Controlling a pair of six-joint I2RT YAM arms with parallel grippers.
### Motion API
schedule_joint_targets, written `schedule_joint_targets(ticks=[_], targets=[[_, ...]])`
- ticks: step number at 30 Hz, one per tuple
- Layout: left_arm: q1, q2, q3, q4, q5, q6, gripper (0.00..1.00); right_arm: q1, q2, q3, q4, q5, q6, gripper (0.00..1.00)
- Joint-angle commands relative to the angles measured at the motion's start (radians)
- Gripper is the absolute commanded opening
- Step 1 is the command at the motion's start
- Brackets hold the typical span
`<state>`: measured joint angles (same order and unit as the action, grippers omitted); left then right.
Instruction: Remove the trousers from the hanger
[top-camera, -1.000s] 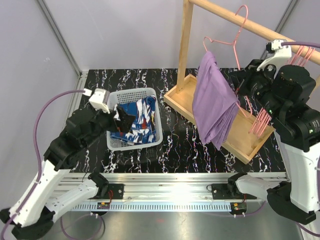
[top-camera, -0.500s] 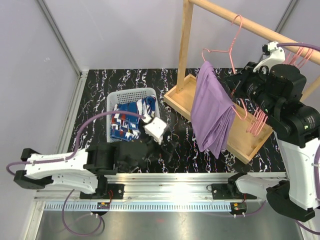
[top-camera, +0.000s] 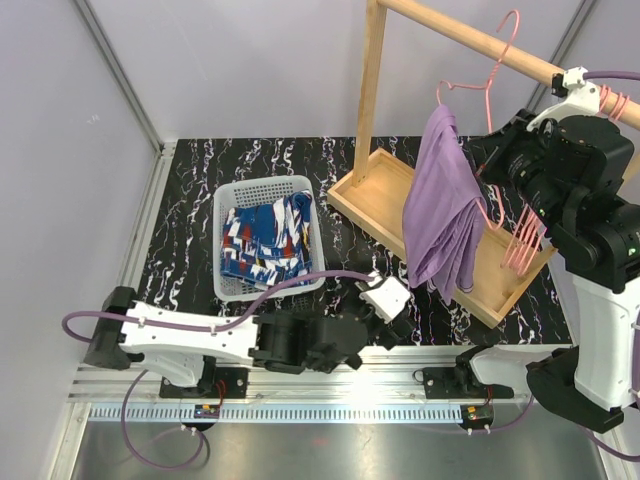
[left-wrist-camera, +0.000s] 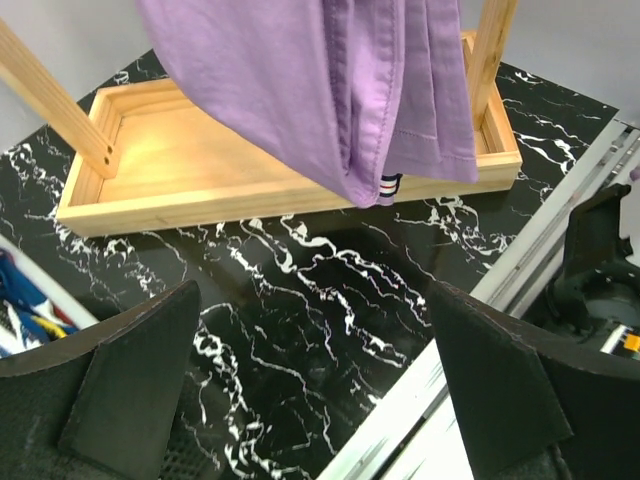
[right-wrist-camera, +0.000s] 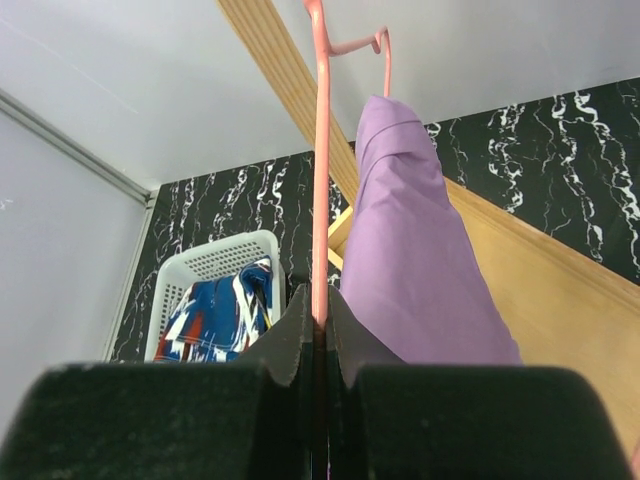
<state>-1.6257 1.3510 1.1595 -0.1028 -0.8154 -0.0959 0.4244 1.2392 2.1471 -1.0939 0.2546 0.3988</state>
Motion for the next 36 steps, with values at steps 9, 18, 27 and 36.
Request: schedule_joint_targets(ticks=[9,18,27,36], targets=[[0.096,0.122,0.061,0.316,0.064,0.018,0.99,-0.001,-0.020,0.043,0.089,0.086,0.049,0.00],[0.116,0.230,0.152,0.322,0.058,0.053,0.99,-0.001,-0.027,0.042,0.097,0.143,0.035,0.00],[0.171,0.204,0.094,0.314,0.039,0.048,0.97,-0.003,-0.046,0.045,0.104,0.118,0.008,0.00],[0.214,0.244,0.140,0.334,0.067,0.044,0.96,-0.003,-0.044,0.043,0.126,0.089,0.040,0.00]])
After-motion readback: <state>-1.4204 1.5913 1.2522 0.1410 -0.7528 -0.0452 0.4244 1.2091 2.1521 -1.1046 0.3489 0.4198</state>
